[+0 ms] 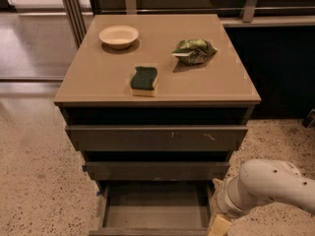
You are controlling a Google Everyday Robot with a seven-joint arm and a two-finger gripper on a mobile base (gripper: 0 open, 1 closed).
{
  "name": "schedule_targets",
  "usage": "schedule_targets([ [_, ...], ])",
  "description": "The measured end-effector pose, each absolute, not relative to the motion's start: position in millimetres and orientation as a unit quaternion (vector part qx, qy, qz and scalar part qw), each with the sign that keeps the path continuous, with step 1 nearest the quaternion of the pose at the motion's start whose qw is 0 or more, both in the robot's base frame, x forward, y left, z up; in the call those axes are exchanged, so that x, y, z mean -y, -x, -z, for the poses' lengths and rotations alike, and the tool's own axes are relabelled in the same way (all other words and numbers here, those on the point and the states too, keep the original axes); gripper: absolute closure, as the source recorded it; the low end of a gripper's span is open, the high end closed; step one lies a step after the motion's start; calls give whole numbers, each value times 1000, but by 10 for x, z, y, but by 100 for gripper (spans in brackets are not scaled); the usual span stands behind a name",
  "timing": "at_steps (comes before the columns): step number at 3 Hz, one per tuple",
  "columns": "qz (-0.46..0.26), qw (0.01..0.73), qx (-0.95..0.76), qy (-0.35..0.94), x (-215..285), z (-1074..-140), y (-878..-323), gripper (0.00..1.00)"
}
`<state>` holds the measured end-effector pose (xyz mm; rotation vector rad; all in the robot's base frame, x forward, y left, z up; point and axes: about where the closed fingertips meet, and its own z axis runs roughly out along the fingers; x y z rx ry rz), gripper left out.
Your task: Close bottom drawer
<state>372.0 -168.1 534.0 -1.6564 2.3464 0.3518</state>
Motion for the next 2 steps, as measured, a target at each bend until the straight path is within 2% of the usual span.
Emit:
schedule_targets([
  [2,-159,112,-799,568,1544,-4979,-3745,0],
])
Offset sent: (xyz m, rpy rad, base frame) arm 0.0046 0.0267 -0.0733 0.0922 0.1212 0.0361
